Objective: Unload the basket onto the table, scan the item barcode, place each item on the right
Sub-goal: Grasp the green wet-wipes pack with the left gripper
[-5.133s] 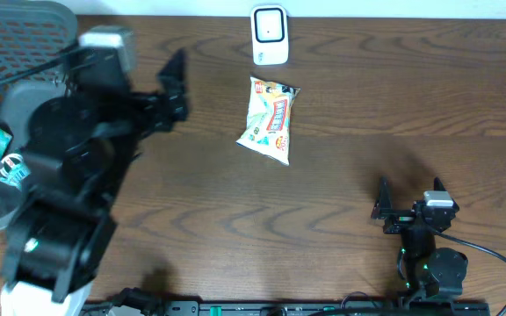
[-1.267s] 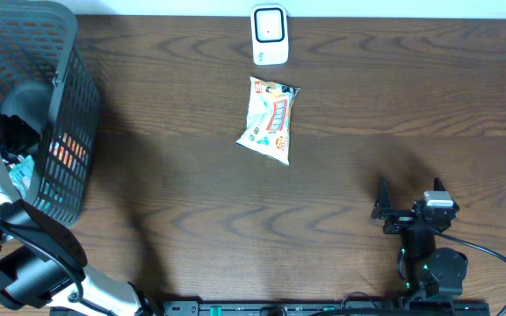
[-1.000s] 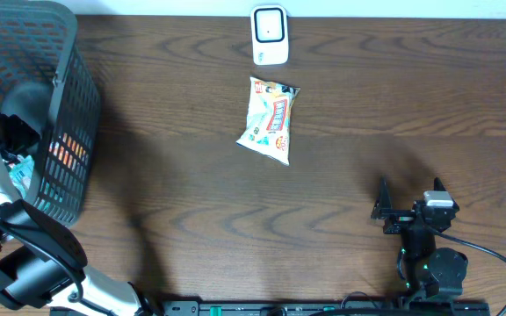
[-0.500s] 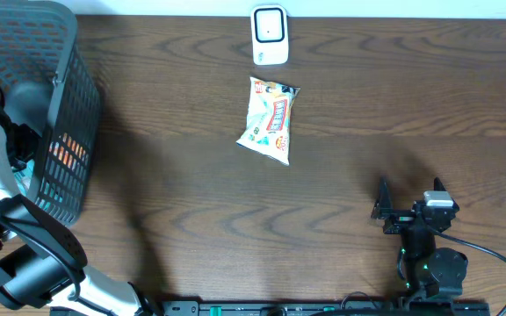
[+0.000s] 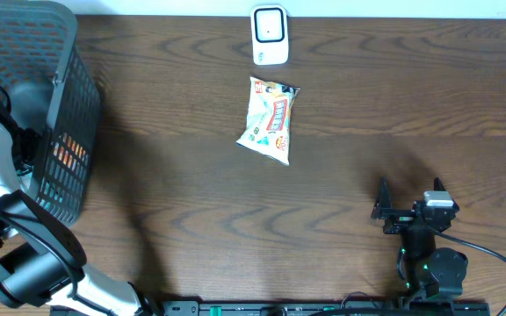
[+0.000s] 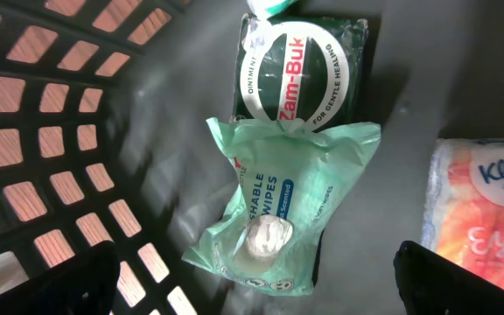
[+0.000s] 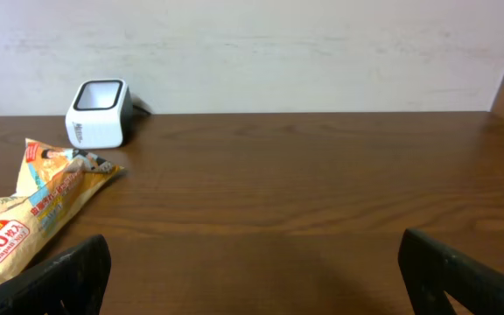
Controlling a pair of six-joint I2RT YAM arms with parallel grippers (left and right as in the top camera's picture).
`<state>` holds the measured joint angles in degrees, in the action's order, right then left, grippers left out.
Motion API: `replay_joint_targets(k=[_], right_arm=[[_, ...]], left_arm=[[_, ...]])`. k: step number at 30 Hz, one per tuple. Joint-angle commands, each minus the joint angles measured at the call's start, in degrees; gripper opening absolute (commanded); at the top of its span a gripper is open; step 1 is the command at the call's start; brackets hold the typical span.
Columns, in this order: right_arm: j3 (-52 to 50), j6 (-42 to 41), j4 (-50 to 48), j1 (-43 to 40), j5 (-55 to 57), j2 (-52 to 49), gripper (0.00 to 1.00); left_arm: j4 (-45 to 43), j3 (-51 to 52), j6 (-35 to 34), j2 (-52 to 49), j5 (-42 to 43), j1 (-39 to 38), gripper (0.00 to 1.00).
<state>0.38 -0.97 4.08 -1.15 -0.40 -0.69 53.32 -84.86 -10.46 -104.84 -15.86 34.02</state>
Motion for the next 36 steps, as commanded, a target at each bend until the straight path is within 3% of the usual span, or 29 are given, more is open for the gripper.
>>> replay_joint_targets(k=[1,5,8,13,14,15,16,17,28,30,31,36], right_arm=[[-0.07,0.44,0.26,0.44,0.04,0.31,0.99],[-0.07,0.42,0.26,0.44,0.04,0.28,0.99],[-0.07,0.44,0.26,0.44,0.04,0.28,0.99],[-0.07,0.42,0.26,0.44,0.04,0.28,0.99],[-0.07,0.42,0.26,0.44,0.04,0.28,0.99],[-0.07,0.42,0.26,0.44,0.04,0.31,0.99],[-0.07,0.42,0.26,0.44,0.04,0.28,0.99],[-0.07,0.42,0.26,0.44,0.04,0.31,0.99],[-0.07,0.44,0.26,0.44,0.04,0.28,0.99],[-0.07,0.42,0.26,0.44,0.04,0.31,0.99],[-0.07,0.42,0.26,0.44,0.04,0.28,0.99],[-0.07,0.42,0.26,0.44,0.04,0.28,0.99]], left_arm=[[-0.44,0.52,0.48,-1.81,-1.20,0.04,0.98],[-0.13,0.66,0.24,-4.20,-1.18,0.04,0.98],[0.74,0.66,0.20,-6.16,-1.16,0.04,0.88],[1.18,0.66,-0.39,-9.22,-1.18,0.04,0.84],[1.16,0.66,-0.37,-9.68,-1.18,0.04,0.76],[1.09,0.66,-0.39,-9.97,-1.18,0.04,0.60],[1.05,0.66,-0.39,-10.12,-1.18,0.04,0.51],[0.98,0.66,-0.39,-10.14,-1.18,0.04,0.49],[0.70,0.66,-0.39,-10.14,-1.16,0.04,0.50],[0.33,0.81,-0.39,-10.16,-1.16,0.04,0.70],[-0.02,1.07,-0.39,-10.16,-1.16,0.04,0.73],[-2.47,2.80,-0.39,-10.16,-1.16,0.04,0.74]])
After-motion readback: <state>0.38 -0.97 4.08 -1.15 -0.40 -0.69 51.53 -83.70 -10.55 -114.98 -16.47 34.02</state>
